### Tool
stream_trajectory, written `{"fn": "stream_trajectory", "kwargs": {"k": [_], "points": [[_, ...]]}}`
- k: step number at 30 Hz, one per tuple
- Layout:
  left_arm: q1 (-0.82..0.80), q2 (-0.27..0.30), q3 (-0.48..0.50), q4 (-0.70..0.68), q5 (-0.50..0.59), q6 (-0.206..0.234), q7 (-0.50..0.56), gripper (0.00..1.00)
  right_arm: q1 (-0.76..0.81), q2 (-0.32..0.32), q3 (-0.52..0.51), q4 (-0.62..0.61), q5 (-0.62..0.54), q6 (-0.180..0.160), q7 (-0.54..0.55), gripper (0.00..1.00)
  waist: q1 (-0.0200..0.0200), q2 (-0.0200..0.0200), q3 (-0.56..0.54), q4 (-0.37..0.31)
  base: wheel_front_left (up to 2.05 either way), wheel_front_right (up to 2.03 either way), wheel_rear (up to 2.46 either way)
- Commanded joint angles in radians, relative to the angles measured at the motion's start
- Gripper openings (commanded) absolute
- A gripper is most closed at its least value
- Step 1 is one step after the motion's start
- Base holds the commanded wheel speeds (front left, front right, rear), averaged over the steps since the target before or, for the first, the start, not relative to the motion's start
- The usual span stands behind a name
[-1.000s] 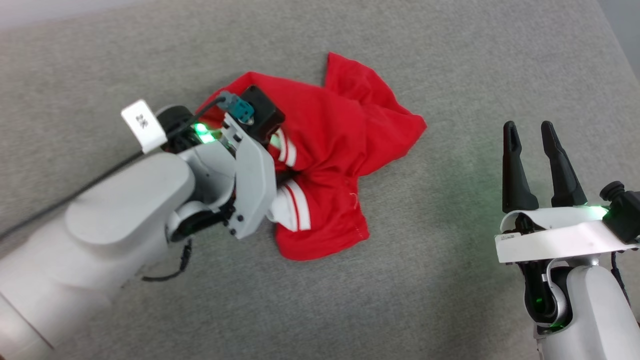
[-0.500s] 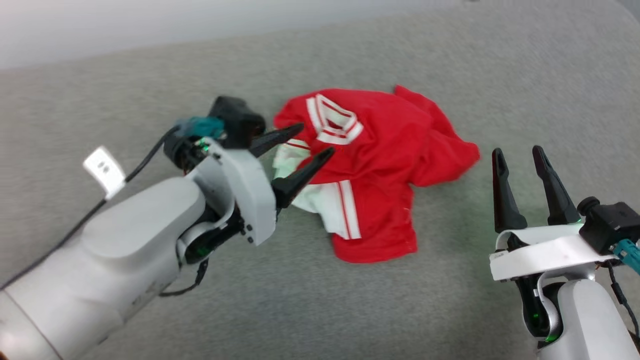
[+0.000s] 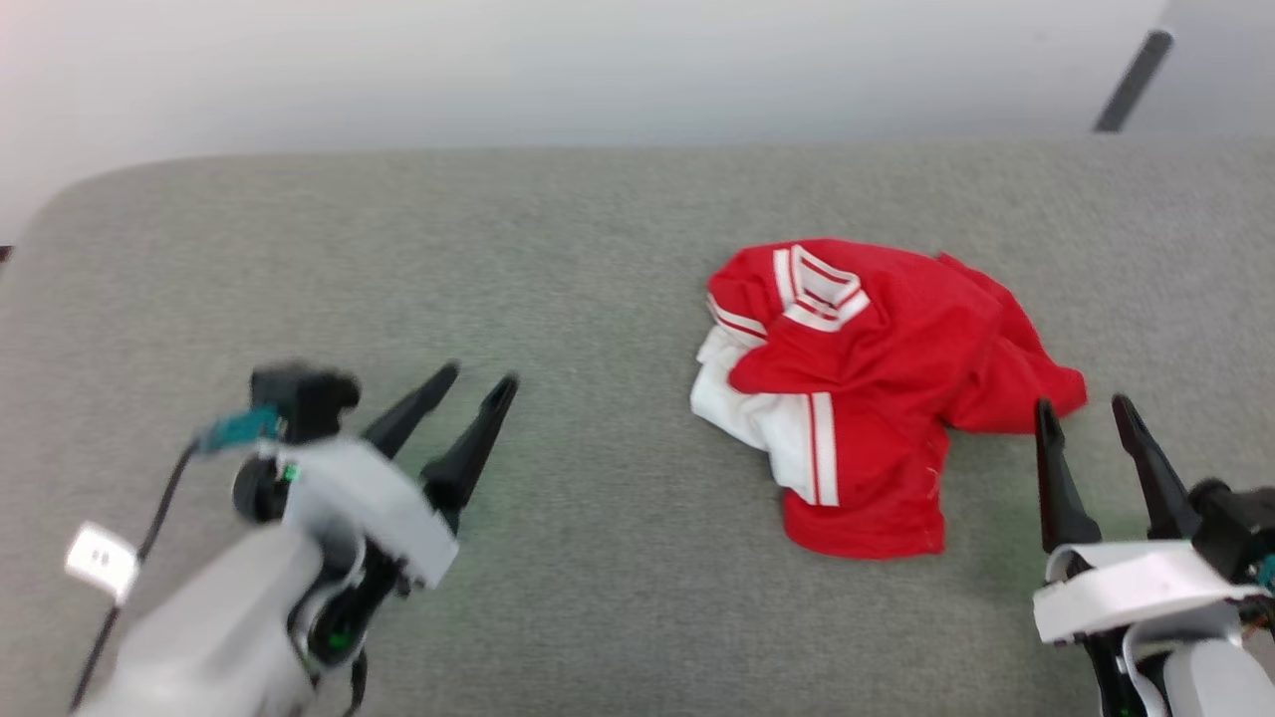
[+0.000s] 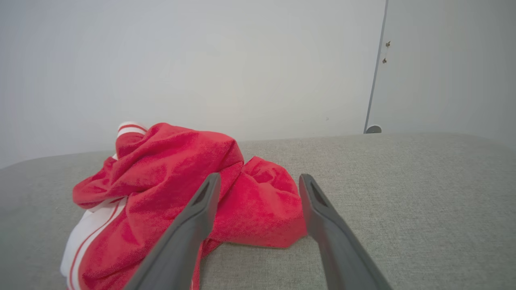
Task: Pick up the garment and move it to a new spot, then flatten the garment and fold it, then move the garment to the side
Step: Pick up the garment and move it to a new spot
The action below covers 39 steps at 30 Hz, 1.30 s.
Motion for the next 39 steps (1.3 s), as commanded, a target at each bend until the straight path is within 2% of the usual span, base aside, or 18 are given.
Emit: {"fn": "stream_trajectory", "kwargs": {"k": [1,12,19,29,34,39], "points": [[0.064,-0.01,0.05,0.006,0.031,0.002,0.0,1.0,0.025,-0.006,-0.009,0.004,-0.002,0.0,0.0,1.0,0.0,0.0,-0.062,0.066,0.0,0.0,0.0],[0.439,-0.085,0.523,-0.049,0.25,0.002,0.0,1.0,0.126,-0.019,-0.059,0.014,0.021,0.0,0.0,1.0,0.0,0.0,-0.126,0.096,0.0,0.0,0.0],[0.594,-0.135,0.75,-0.117,0.471,0.044,0.0,1.0,0.138,-0.025,-0.062,0.005,0.02,0.0,0.007,1.0,0.0,0.0,-0.142,0.077,0.0,0.0,0.0],[0.704,-0.222,0.959,-0.28,0.764,0.076,0.0,1.0,0.097,-0.031,-0.05,-0.01,0.019,0.0,0.006,1.0,0.0,0.0,-0.142,0.042,0.0,0.0,0.0],[0.753,-0.273,1.021,-0.344,0.857,0.058,0.0,1.0,0.081,-0.016,-0.041,-0.019,0.019,0.0,0.003,1.0,0.0,0.0,-0.142,0.027,0.0,0.0,0.0],[0.789,-0.323,1.05,-0.349,0.905,0.037,0.0,1.0,0.091,-0.007,-0.033,-0.003,0.015,0.0,0.001,1.0,0.0,0.0,-0.143,0.025,0.0,0.0,0.0]]}}
